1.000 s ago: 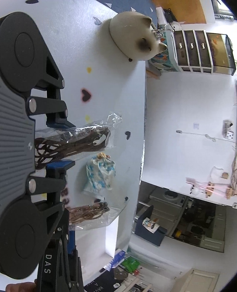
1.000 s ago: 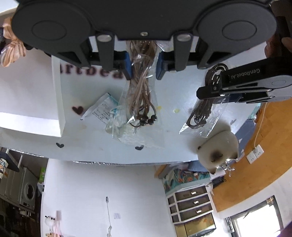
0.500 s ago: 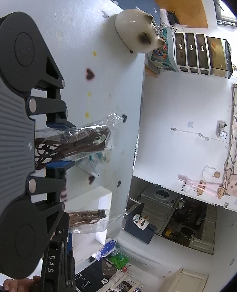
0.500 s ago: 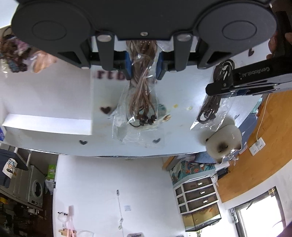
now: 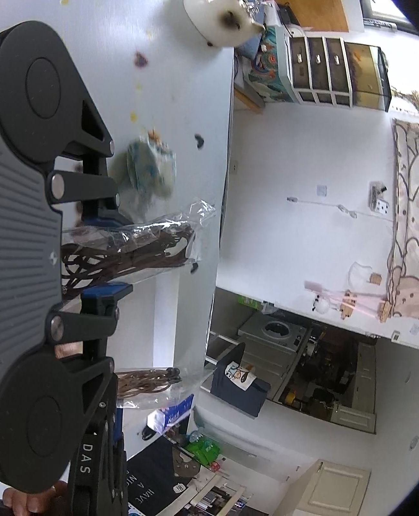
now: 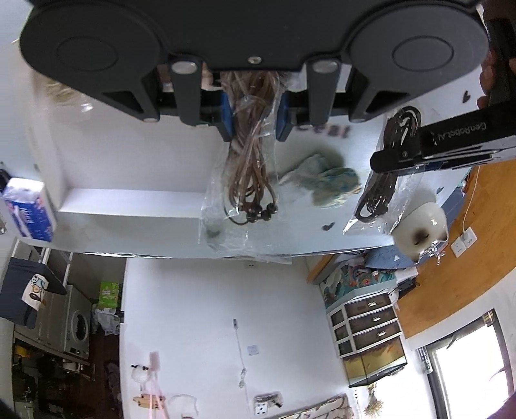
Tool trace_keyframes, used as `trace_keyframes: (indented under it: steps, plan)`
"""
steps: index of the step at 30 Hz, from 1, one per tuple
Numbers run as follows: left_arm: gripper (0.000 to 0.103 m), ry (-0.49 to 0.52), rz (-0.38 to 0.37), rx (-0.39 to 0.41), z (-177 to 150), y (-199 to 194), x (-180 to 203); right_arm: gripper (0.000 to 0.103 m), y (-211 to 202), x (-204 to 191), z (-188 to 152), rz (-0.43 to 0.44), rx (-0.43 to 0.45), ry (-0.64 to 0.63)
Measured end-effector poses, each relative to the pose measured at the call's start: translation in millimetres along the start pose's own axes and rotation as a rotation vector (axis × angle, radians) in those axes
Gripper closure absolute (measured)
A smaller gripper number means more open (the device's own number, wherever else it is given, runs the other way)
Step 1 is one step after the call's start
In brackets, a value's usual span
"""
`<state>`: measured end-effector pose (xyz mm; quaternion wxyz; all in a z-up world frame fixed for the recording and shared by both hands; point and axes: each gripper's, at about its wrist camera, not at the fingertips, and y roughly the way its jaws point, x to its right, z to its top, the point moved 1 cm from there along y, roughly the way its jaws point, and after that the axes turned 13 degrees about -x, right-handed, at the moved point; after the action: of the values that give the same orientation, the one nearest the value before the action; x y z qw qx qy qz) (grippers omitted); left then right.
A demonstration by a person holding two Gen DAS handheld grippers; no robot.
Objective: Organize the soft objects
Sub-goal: 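Carry both cord bags over the white tray with both tools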
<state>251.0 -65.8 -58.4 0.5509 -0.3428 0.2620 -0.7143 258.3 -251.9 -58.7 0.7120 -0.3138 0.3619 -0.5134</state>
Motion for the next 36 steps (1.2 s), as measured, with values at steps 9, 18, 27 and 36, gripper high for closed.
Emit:
trace_keyframes:
  steps: [9, 18, 27, 36]
  plan:
    - [0.068, -0.011, -0.024, -0.004, 12, 29, 55, 0.074, -10, 69, 7, -0.017, 0.015, 0.010]
    - [0.068, 0.015, -0.061, -0.018, 34, 66, 97, 0.074, -10, 140, 22, -0.075, 0.034, 0.054]
    - [0.068, 0.033, -0.088, -0.054, 55, 110, 118, 0.074, 15, 190, 41, -0.108, 0.029, 0.101]
    - [0.068, 0.019, -0.089, -0.105, 58, 138, 120, 0.074, 62, 204, 50, -0.083, 0.037, 0.117]
